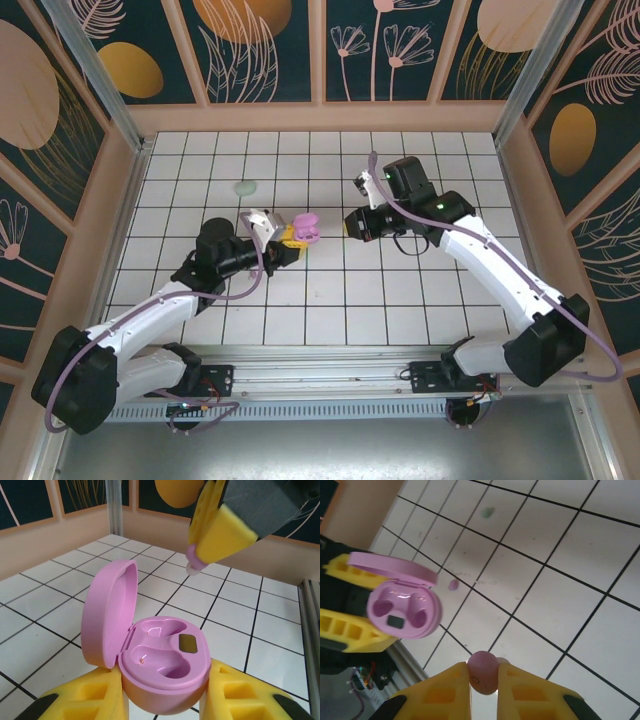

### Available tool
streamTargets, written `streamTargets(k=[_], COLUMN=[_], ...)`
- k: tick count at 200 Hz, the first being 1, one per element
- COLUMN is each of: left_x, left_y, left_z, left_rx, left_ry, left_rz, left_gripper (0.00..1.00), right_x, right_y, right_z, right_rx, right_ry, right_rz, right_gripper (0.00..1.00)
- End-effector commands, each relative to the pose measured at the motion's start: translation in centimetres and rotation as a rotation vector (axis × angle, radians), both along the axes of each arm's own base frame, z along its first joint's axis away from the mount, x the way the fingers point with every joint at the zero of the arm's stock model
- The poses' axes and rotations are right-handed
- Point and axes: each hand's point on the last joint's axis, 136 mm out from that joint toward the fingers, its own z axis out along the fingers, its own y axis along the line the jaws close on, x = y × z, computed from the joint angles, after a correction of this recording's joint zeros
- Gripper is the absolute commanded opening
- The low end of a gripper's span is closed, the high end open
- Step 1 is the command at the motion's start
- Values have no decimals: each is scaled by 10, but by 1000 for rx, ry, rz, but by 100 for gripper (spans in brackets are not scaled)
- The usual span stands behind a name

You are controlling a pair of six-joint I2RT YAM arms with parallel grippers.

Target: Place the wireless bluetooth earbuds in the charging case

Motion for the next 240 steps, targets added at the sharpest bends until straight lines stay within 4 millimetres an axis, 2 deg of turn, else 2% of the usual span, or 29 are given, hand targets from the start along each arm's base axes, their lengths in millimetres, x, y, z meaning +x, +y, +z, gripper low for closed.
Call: streamTargets(k=[1, 37, 94, 157, 240], left_x=[3, 6, 6, 1, -8], left_y=[-5, -5, -6, -9, -8], left_z=[15, 19, 21, 22, 23], left_rx=[25, 38, 36, 21, 21], left_ry=[-90, -124, -136, -111, -88], left_rz=[-25, -19, -26, -61, -85], left_gripper=[4, 2, 1, 2, 2], right_x=[-11, -22, -35, -35, -29], right_y=[7, 15, 36, 45, 68], right_z=[33, 37, 55, 54, 34], right_rx=[95, 149, 226, 230, 198], right_ry=[-26, 15, 10, -5, 18], right_rz=[38, 82, 156, 180, 234], right_gripper=[16, 17, 17, 16, 15])
